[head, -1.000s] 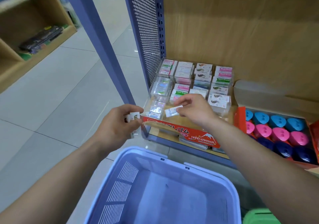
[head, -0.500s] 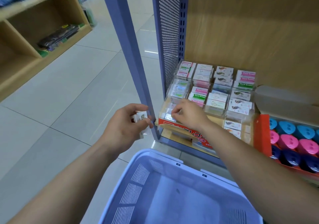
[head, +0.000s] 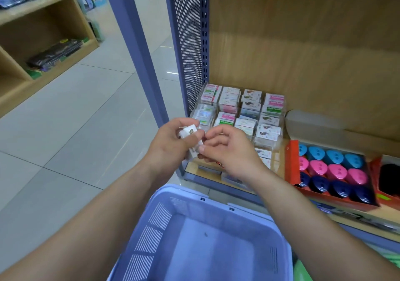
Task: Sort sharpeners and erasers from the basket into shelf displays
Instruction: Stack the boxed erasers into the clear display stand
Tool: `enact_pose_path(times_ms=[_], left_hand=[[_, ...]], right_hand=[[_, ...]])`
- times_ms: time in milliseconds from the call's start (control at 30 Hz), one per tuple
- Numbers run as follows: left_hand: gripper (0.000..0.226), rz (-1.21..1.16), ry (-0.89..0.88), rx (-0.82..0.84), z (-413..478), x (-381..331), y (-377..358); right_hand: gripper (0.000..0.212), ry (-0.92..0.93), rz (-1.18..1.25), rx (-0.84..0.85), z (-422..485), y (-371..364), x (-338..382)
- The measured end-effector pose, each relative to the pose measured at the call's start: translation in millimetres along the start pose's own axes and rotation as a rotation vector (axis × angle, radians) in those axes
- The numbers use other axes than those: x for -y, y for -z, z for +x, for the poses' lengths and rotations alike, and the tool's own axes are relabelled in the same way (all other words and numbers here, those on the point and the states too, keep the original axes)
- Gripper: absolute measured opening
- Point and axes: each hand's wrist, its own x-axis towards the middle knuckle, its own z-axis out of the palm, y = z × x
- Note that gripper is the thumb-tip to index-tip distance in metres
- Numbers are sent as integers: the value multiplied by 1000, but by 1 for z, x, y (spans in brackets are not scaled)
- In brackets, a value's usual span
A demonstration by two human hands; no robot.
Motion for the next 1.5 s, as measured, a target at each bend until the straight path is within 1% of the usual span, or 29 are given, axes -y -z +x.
enact_pose_path(times_ms=[33, 100, 200, 367, 500, 567, 667, 733, 800, 867, 967, 1033, 1133, 1267, 1333, 1367, 1433, 1500], left_hand=[[30, 20, -13, 9, -2, -2, -3], [26, 80, -44, 17, -4, -3, -6], [20, 151, -52, 30, -6, -4, -6], [9, 273, -24, 90, -10, -5, -9], [5, 372, -15, 149, -12, 0, -10], [11, 348, 16, 158, -11, 1, -8], [33, 309, 78, 168, -9, 4, -4], [39, 334, 86, 181, -10, 6, -1], [38, 344, 73, 197, -9, 8, -1], [37, 299, 82, 211, -7, 9, -2], [38, 195, 139, 217, -2, 12, -7], [37, 179, 154, 224, 0, 14, -11], [30, 178, 150, 232, 3, 15, -17], [23, 191, 183, 229, 6, 20, -22], [22, 203, 189, 234, 8, 23, -24], [21, 213, 189, 236, 9, 25, -25], [22, 226, 188, 235, 10, 28, -26], [24, 227, 181, 222, 10, 29, -25]], right_hand=[[22, -4, 26, -9, -4, 5, 2], [18, -3, 35, -14, -10, 17, 5], [18, -20, 40, -27, -18, 35, 7], [17, -29, 20, -77, -25, 60, 7], [18, -51, -13, -129, -24, 79, -4], [18, -74, -40, -154, -22, 87, -11], [18, -116, -85, -192, -15, 98, -25], [18, -135, -116, -211, -10, 104, -35], [19, -138, -153, -223, -4, 111, -43], [21, -138, -209, -257, 3, 123, -44], [20, -89, -344, -390, 15, 147, -43], [18, -40, -448, -445, 23, 163, -40], [15, -29, -515, -396, 30, 179, -38], [9, -34, -695, -200, 27, 180, -53], [9, -31, -852, -115, 25, 175, -66], [10, -22, -938, -102, 25, 173, -71], [11, -11, -1053, -129, 26, 169, -79], [5, -8, -1128, -174, 26, 165, -82]])
